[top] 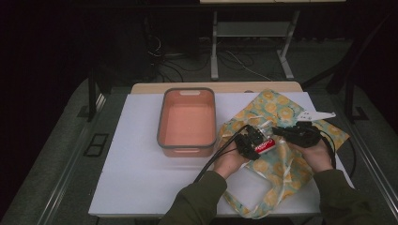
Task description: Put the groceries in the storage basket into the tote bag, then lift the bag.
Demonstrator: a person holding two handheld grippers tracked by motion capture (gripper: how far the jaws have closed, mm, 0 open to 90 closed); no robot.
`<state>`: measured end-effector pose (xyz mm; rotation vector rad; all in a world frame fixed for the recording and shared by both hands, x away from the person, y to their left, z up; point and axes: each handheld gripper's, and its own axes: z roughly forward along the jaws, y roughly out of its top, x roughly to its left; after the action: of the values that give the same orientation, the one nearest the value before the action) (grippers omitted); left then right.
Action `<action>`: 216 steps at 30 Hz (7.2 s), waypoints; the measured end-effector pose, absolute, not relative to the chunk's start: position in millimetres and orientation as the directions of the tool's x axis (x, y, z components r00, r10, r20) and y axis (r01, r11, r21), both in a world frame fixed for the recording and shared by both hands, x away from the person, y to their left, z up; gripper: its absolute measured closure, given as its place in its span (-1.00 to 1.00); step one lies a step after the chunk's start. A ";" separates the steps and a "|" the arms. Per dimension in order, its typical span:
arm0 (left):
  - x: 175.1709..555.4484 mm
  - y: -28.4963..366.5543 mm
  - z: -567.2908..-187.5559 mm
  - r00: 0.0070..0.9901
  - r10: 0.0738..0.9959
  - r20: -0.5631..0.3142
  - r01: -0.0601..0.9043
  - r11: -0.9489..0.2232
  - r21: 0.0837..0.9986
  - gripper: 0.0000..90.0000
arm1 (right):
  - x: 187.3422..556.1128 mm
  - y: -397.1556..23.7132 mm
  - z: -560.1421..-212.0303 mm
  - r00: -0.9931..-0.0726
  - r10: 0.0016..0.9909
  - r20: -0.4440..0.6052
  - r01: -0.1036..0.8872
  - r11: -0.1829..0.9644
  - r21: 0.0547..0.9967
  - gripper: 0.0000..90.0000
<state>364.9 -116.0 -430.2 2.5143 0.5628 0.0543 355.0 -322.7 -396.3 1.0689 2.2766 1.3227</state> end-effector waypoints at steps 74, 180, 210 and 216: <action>382.1 -130.2 -438.4 0.863 0.500 -0.065 0.394 -0.587 0.707 0.98 | 354.6 -320.1 -398.1 -0.693 0.713 0.106 0.450 0.312 0.837 0.98; 303.4 36.9 -361.2 0.838 0.524 -0.153 0.302 -0.210 0.930 0.99 | 293.6 -305.8 -371.1 -0.761 0.648 -0.023 0.325 0.412 0.851 0.99; 376.1 23.1 -305.2 0.759 0.632 -0.160 0.269 -0.079 0.960 0.99 | 361.4 -317.5 -307.8 -0.629 0.774 -0.075 0.253 0.295 0.921 0.99; 405.5 10.5 -327.6 0.722 0.671 -0.167 0.372 -0.173 0.912 0.98 | 387.4 -327.9 -334.2 -0.595 0.804 0.010 0.358 0.254 0.898 0.99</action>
<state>405.5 10.5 -327.6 1.7892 0.8218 0.3282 387.4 -327.9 -334.2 1.0541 2.0763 1.3027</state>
